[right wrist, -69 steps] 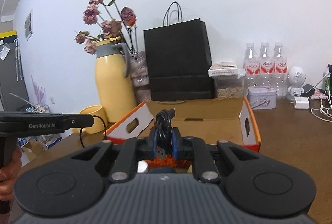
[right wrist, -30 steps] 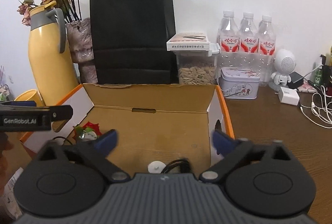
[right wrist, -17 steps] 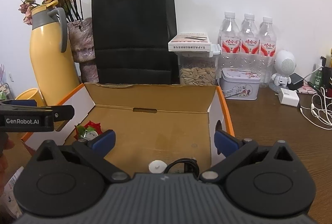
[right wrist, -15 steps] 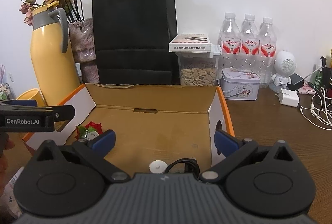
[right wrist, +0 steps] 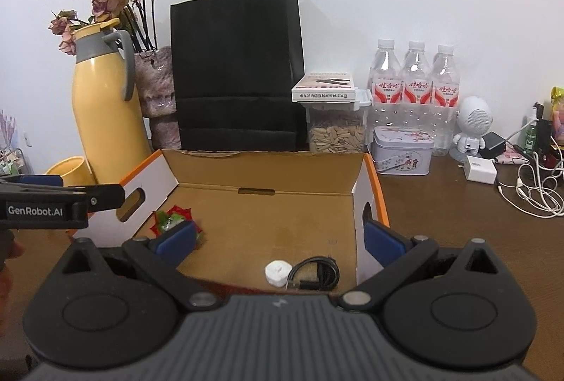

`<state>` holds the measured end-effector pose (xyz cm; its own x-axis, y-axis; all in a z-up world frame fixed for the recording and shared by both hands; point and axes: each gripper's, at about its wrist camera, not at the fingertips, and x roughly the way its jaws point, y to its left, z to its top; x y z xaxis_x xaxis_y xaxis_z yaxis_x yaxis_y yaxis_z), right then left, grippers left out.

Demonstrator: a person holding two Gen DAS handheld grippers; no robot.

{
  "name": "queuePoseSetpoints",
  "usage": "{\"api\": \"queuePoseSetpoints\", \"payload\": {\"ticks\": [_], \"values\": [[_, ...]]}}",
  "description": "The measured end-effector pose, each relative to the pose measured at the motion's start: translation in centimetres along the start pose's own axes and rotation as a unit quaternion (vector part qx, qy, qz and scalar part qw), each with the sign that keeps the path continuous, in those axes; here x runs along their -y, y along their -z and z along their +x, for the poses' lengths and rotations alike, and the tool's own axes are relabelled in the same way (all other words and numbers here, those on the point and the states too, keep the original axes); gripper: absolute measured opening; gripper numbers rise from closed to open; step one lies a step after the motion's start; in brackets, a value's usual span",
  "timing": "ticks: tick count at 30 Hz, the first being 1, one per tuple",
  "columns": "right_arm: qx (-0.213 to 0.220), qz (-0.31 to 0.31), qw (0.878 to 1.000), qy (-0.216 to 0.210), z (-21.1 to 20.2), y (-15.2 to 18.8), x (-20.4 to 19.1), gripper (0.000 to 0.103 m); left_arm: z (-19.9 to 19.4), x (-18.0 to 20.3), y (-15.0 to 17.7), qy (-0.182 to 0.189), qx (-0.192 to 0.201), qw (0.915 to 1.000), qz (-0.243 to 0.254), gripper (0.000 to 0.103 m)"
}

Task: Organize objects
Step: 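Move both grippers back over the items on the table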

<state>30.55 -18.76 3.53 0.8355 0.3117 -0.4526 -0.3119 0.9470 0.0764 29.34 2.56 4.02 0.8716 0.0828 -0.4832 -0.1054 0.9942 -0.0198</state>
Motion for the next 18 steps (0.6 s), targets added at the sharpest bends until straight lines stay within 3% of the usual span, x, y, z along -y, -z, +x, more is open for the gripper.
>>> {"api": "queuePoseSetpoints", "payload": {"ticks": [18], "values": [[-0.009, 0.002, 1.0, 0.005, -8.2, 4.5, -0.7, 0.103, -8.2, -1.1, 5.0, -0.014, -0.016, 0.9997, 0.007, 0.103]]}}
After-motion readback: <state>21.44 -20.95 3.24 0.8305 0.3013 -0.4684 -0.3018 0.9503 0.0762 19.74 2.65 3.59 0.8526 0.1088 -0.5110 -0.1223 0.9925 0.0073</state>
